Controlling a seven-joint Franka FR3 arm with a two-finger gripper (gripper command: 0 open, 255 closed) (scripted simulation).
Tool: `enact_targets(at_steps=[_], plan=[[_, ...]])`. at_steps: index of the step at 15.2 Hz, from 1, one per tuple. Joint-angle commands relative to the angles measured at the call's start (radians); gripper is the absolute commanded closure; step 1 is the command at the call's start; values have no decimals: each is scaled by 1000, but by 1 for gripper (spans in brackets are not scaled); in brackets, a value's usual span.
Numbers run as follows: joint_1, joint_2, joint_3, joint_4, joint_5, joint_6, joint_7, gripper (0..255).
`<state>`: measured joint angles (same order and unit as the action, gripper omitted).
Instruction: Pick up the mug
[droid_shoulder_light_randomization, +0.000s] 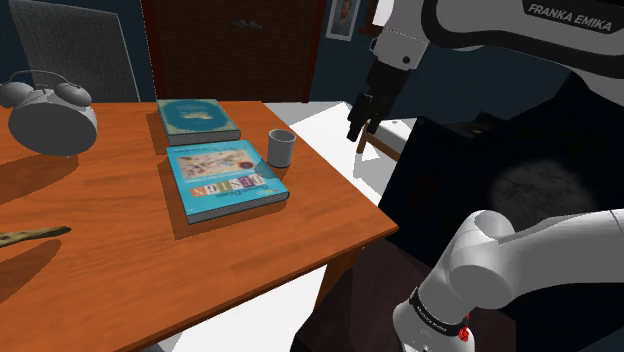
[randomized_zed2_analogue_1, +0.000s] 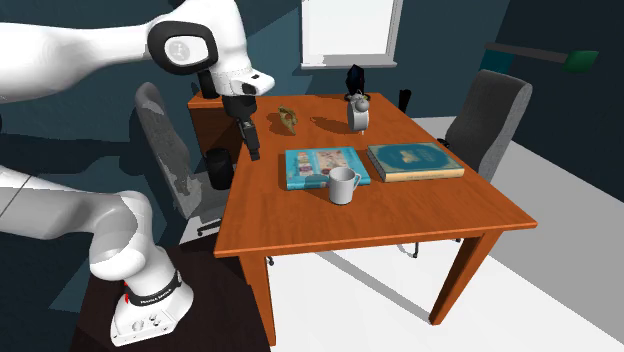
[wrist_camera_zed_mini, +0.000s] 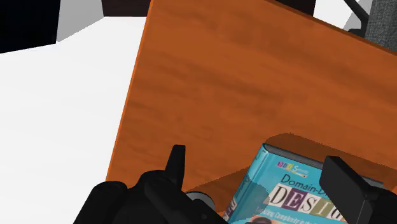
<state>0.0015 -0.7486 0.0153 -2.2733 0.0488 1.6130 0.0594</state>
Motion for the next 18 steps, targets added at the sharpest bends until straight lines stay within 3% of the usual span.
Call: enact_targets(at_steps=[1, 10, 18], plan=[[0, 0, 0, 0, 0, 0, 0, 0], [1, 374, 11, 185, -43, 121, -38, 0], [4, 714, 23, 438, -92, 148, -56, 0]])
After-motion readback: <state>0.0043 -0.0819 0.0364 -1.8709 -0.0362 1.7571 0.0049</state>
